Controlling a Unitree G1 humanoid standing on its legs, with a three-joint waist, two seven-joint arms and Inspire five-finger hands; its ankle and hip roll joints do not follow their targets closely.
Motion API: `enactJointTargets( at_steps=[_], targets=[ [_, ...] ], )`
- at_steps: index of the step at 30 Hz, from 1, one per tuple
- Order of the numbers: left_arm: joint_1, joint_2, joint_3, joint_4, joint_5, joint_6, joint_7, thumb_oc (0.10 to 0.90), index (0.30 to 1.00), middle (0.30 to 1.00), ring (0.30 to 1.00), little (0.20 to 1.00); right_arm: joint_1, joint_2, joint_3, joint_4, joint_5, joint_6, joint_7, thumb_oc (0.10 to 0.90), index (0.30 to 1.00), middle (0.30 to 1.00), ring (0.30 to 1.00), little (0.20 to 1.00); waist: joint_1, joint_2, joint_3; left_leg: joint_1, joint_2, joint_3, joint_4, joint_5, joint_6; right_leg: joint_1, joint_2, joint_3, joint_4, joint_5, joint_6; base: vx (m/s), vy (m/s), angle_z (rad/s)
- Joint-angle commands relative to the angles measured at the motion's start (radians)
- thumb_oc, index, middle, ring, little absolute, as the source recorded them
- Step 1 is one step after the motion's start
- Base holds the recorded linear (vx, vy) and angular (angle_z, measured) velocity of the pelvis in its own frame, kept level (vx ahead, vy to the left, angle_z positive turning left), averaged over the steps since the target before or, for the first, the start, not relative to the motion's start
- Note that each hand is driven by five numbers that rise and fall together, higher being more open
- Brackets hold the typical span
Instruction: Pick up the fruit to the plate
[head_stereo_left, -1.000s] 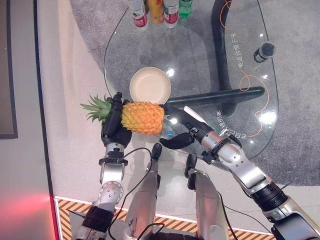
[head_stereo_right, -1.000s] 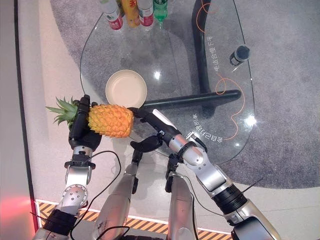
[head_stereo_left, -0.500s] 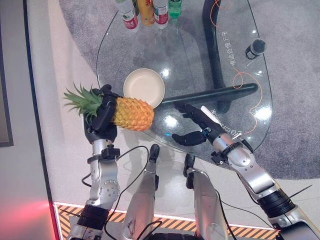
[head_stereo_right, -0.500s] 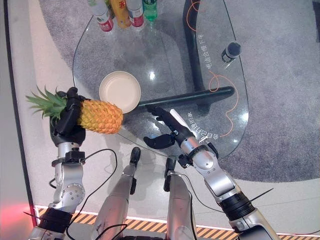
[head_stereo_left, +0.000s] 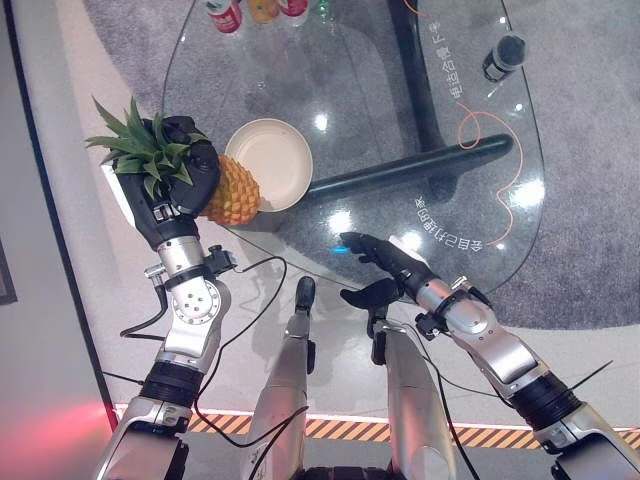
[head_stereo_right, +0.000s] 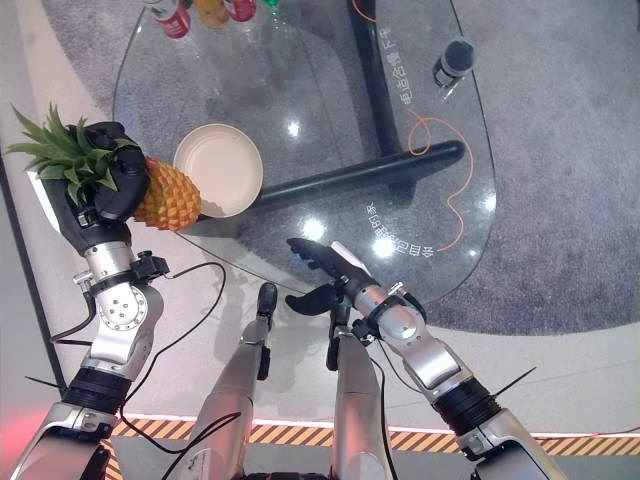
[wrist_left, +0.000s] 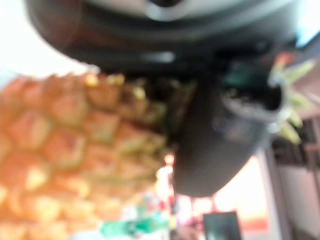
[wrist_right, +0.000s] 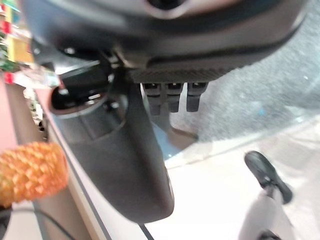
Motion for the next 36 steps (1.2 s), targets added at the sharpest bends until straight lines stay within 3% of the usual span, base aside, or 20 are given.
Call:
enactJointTargets(
  at_steps=[1,7,13,27,36],
  targets=[
    [-0.116,0.036,0.040,-0.064,0.101,-0.188,0.067,0.100,0.300,0.300,0.300,0.200,-0.051,-0.001,0.024,-0.062,0.067,-0.042,0.041,0.800,0.900,0.900,0.900,0.900,-0.014,-0.013,-0.027,-0.038,-0.075,0.081,0.166,-0.163,0.038,0.004,0.074,0.041,-0.138,0.114,0.037,-0.02,0.073,-0.17],
    [-0.216,0.028,0.036,0.036,0.128,-0.231,0.136,0.100,0.300,0.300,0.300,0.200,-0.107,0.004,0.058,-0.011,0.112,-0.020,0.063,0.800,0.900,0.900,0.900,0.900,-0.031,-0.009,-0.027,-0.082,-0.074,0.100,0.175,-0.162,0.035,-0.049,0.079,0.053,-0.132,0.123,0.035,0.00,0.087,-0.08],
    [-0.299,0.022,0.035,0.107,0.251,-0.258,0.277,0.100,0.300,0.300,0.300,0.200,-0.161,0.020,0.084,0.028,0.140,0.009,0.085,0.800,0.900,0.900,0.900,0.900,-0.038,-0.006,-0.027,-0.125,-0.079,0.113,0.180,-0.164,0.036,-0.103,0.080,0.053,-0.130,0.134,0.033,0.00,0.070,-0.04],
    [-0.447,0.043,-0.010,0.244,0.440,-0.198,0.475,0.100,0.300,0.300,0.300,0.200,-0.254,0.031,0.110,0.090,0.162,0.045,0.096,0.800,0.900,0.900,0.900,0.900,-0.055,0.005,-0.027,-0.239,-0.078,0.133,0.213,-0.162,0.034,-0.239,0.080,0.050,-0.100,0.154,0.031,0.00,0.064,-0.04],
    [-0.524,0.072,-0.054,0.326,0.431,-0.165,0.521,0.100,0.300,0.300,0.300,0.200,-0.308,0.017,0.118,0.106,0.173,0.050,0.095,0.800,0.900,0.900,0.900,0.900,-0.069,-0.001,-0.027,-0.326,-0.074,0.140,0.222,-0.148,0.031,-0.333,0.091,0.053,-0.090,0.175,0.031,-0.01,0.023,-0.02]
  ],
)
